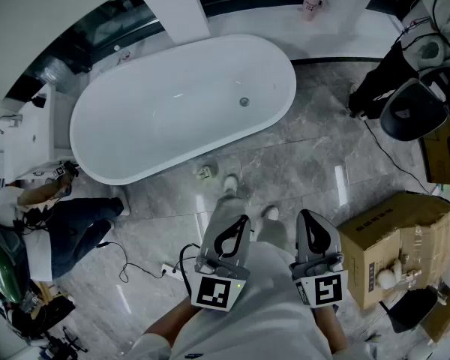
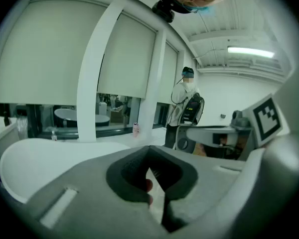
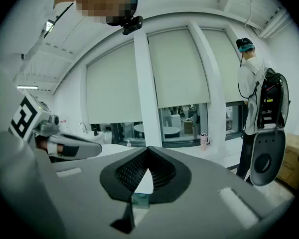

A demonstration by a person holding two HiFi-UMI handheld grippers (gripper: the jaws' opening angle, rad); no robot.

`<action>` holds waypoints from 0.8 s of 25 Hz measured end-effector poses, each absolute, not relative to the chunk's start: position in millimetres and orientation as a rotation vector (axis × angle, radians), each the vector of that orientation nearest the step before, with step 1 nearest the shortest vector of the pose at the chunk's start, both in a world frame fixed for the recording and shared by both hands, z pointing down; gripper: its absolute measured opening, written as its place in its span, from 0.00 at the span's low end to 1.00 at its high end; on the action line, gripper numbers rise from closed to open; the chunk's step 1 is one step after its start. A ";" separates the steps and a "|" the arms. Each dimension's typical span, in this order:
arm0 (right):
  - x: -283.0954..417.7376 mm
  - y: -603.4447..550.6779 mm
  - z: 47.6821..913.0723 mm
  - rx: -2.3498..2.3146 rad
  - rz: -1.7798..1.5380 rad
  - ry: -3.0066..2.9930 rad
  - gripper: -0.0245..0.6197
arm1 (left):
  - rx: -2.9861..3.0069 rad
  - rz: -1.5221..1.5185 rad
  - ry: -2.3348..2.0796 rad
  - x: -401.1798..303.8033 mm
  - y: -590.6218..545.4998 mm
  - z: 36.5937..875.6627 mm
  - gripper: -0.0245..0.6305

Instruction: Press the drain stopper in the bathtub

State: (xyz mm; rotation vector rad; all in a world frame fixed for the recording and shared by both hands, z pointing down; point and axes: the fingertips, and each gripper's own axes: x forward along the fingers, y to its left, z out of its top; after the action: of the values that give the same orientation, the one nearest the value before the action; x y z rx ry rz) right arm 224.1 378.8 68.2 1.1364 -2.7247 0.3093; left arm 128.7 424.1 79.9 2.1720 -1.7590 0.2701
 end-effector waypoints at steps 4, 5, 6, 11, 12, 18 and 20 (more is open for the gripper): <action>207.3 423.7 52.9 1.153 0.290 -2.727 0.04 | 2.216 0.276 -1.647 137.9 464.1 77.4 0.04; 202.6 435.3 52.9 1.149 0.291 -2.724 0.04 | 2.211 0.262 -1.642 133.2 469.8 76.6 0.04; 197.9 446.0 54.2 1.147 0.292 -2.718 0.04 | 2.206 0.246 -1.640 126.5 474.3 75.4 0.04; 162.2 478.8 70.2 1.230 0.331 -2.647 0.04 | 2.294 0.256 -1.628 80.9 502.5 63.9 0.04; 151.4 483.3 72.1 1.285 0.376 -2.629 0.04 | 2.318 0.272 -1.614 68.5 511.6 63.2 0.04; 73.4 527.0 67.0 1.434 0.499 -2.589 0.03 | 2.303 0.234 -1.562 -22.8 561.7 71.6 0.04; 62.3 539.7 71.1 1.451 0.504 -2.558 0.03 | 2.313 0.244 -1.543 -42.9 569.6 75.0 0.04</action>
State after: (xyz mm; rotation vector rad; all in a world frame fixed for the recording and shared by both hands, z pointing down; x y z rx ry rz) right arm 62.3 539.7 71.1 1.4510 -2.5579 0.5043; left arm -42.9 569.6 75.0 2.3127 -1.5426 0.2441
